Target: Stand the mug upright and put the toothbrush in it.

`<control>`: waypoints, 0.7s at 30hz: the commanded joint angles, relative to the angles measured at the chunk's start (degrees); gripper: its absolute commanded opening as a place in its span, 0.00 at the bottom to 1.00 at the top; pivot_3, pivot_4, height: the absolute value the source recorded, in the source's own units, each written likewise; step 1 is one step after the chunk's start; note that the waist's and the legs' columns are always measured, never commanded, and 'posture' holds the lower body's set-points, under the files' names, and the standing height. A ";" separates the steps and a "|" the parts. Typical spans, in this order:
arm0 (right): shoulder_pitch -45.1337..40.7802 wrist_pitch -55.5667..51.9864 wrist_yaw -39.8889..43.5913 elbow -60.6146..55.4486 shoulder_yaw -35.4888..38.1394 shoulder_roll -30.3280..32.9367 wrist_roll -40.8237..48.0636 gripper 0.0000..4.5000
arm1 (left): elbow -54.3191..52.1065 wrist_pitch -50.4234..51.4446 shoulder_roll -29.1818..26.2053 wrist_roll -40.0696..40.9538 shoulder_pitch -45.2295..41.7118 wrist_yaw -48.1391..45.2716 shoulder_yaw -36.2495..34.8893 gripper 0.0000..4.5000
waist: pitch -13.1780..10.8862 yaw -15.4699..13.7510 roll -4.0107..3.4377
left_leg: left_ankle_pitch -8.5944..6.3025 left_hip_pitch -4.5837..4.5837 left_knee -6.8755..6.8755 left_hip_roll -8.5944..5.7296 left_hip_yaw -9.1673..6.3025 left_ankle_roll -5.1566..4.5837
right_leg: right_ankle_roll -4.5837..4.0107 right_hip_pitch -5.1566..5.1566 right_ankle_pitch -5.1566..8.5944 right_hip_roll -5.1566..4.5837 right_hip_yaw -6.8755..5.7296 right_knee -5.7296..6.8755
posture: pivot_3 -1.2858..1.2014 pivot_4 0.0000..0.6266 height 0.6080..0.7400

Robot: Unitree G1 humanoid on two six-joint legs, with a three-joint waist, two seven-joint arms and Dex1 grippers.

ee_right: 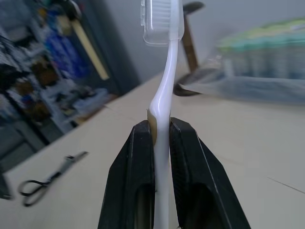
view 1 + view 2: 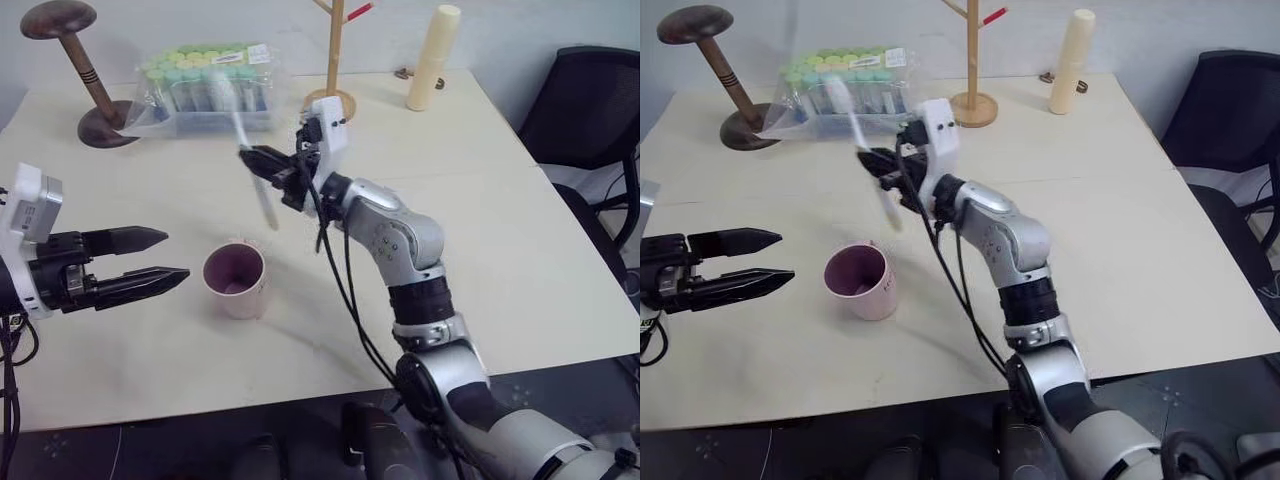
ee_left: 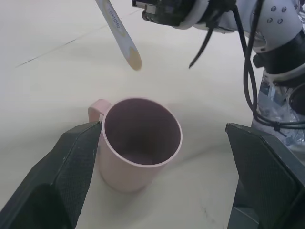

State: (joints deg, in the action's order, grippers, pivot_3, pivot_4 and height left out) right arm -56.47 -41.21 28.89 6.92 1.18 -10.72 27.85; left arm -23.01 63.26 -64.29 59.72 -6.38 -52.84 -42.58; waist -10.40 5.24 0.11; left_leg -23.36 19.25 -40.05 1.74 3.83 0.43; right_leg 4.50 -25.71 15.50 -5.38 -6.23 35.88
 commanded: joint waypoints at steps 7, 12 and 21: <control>6.74 -2.22 -0.81 -8.59 -7.47 -2.37 5.51 0.04 | -0.71 -0.23 -2.10 -0.02 3.21 -2.62 -7.19 0.99 | 0.00 -0.52 -0.01 | 0.00 -0.01 -0.02 -0.07 -0.03 0.00 | 0.00 0.03 0.00 -0.02 -0.05 0.00 | 0.52 0.24 1.00; 11.01 1.84 1.79 -9.10 -13.60 -0.27 3.52 0.04 | -0.91 -0.59 -2.23 -0.17 3.91 -2.75 -7.56 0.99 | 0.00 -0.44 0.00 | 0.00 -0.02 -0.02 -0.06 -0.01 0.00 | 0.00 0.03 0.00 0.00 -0.05 0.00 | 0.52 0.24 1.00; 13.19 5.99 6.16 -13.89 -13.35 4.74 5.31 0.80 | 0.16 -1.04 -2.40 0.46 1.81 -2.24 -5.73 0.99 | 0.00 -0.57 0.00 | 0.00 -0.02 -0.02 -0.05 0.02 0.00 | 0.00 0.02 0.00 -0.01 -0.05 -0.01 | 0.52 0.24 1.00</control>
State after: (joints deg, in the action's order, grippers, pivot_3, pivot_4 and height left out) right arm -43.22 -35.21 33.11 -2.89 -13.29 -6.65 31.13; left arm -22.46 63.17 -65.83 59.71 -3.96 -55.02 -47.82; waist -10.40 4.67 0.11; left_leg -23.36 19.22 -40.07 1.68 3.85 0.42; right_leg 4.51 -25.68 15.50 -5.39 -6.28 35.87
